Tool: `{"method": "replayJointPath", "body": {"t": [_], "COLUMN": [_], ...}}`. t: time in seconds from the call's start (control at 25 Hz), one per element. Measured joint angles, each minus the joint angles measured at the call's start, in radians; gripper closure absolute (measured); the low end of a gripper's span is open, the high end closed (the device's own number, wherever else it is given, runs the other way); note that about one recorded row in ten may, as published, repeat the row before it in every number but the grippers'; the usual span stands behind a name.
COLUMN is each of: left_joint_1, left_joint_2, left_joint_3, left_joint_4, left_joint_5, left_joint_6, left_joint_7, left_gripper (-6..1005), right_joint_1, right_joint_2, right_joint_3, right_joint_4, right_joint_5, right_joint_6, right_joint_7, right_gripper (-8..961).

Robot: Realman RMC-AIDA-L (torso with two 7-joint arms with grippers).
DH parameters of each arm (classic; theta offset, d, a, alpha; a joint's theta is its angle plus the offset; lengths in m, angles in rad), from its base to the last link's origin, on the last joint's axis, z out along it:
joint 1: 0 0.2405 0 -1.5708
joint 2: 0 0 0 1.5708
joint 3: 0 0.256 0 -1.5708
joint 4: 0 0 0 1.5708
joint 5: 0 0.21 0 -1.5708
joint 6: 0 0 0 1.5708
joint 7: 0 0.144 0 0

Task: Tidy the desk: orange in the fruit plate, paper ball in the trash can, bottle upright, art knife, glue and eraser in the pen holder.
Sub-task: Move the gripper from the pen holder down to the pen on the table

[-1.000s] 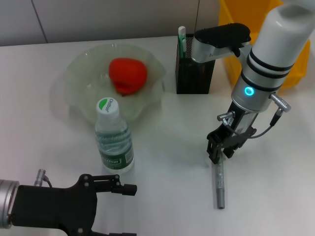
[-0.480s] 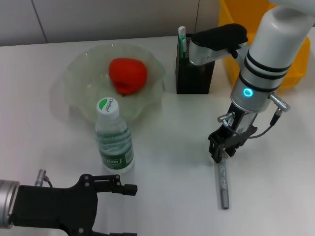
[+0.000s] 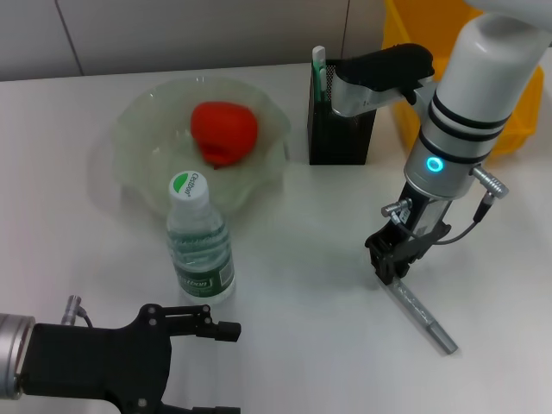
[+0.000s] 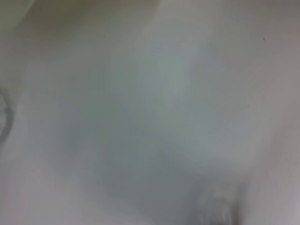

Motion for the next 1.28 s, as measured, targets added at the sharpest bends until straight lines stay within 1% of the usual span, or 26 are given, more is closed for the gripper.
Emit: {"method": "replayJointPath", "body": {"t": [0.12,0.24,0.44,0.6,1.28], "left_joint_1": [-0.001,-0.002,-0.001,0.0,0.0], "left_joint_2": [0.0,0.0,0.0,0.0,0.0], "left_joint_3": [0.0,0.0,0.0,0.0,-0.003], "left_joint_4": [0.0,0.0,0.0,0.0,0.0], "left_joint_5": [0.0,0.0,0.0,0.0,0.0], "left_joint_6": [0.001,0.002,0.001,0.0,-0.004], "left_joint_7": [0.0,0.0,0.0,0.0,0.0], "left_gripper": [184,184,184,184,184], "right_joint_1": [0.004,0.006,0.014,0.018,0.019], "right_joint_2": [0.0,0.001,0.004,0.005,0.005], "right_joint_3": [0.0,-0.009,-0.054,-0.078,-0.104], "right_joint_4": [0.0,0.0,0.001,0.007,0.024], "right_joint_5": [0.0,0.0,0.001,0.028,0.039], "right_joint_6": [-0.002,-0.002,-0.002,-0.001,0.018], "right_joint_7": [-0.002,-0.007,-0.005,-0.002,-0.007], "right_gripper": [784,781,776,776,776]}}
